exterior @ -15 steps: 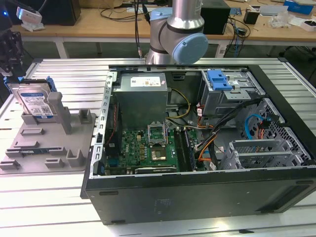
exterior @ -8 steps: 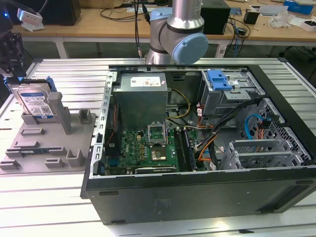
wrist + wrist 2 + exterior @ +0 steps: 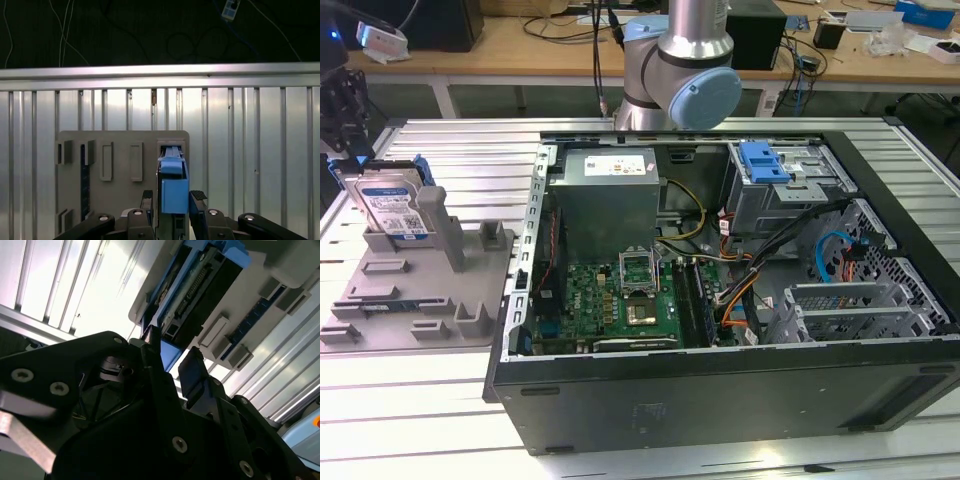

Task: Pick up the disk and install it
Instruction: 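Pick up the disk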

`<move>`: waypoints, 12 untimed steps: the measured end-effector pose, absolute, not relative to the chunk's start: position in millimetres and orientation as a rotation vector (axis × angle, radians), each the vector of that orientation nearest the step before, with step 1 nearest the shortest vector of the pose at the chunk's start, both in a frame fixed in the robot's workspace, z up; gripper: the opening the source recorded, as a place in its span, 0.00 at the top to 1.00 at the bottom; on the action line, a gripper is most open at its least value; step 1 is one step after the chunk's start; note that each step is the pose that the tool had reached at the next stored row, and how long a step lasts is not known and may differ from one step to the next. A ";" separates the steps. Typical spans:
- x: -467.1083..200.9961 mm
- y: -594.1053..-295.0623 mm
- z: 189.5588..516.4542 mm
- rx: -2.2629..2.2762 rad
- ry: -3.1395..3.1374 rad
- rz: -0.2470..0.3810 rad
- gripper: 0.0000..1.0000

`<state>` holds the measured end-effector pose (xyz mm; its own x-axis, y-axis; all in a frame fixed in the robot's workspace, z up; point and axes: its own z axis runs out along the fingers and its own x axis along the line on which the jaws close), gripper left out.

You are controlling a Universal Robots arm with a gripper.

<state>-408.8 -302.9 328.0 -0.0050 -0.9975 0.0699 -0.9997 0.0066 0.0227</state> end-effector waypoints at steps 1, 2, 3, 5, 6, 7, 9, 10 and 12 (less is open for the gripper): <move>-408.8 -302.9 327.6 2.168 -2.181 0.051 0.58; -408.8 -302.9 327.2 2.168 -2.181 0.051 0.58; -408.8 -302.9 326.7 2.168 -2.181 0.051 0.58; -408.8 -302.9 325.7 2.168 -2.181 0.051 0.58; -408.8 -302.9 325.2 2.168 -2.181 0.051 0.58; -408.8 -302.9 324.7 2.168 -2.181 0.051 0.58; -408.8 -302.9 323.8 2.168 -2.181 0.051 0.58; -408.8 -302.9 323.4 2.168 -2.181 0.051 0.58; -408.8 -302.9 322.5 2.168 -2.181 0.051 0.58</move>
<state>-408.8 -302.9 322.5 -0.0050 -0.9975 0.0700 -0.9997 0.0066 0.0228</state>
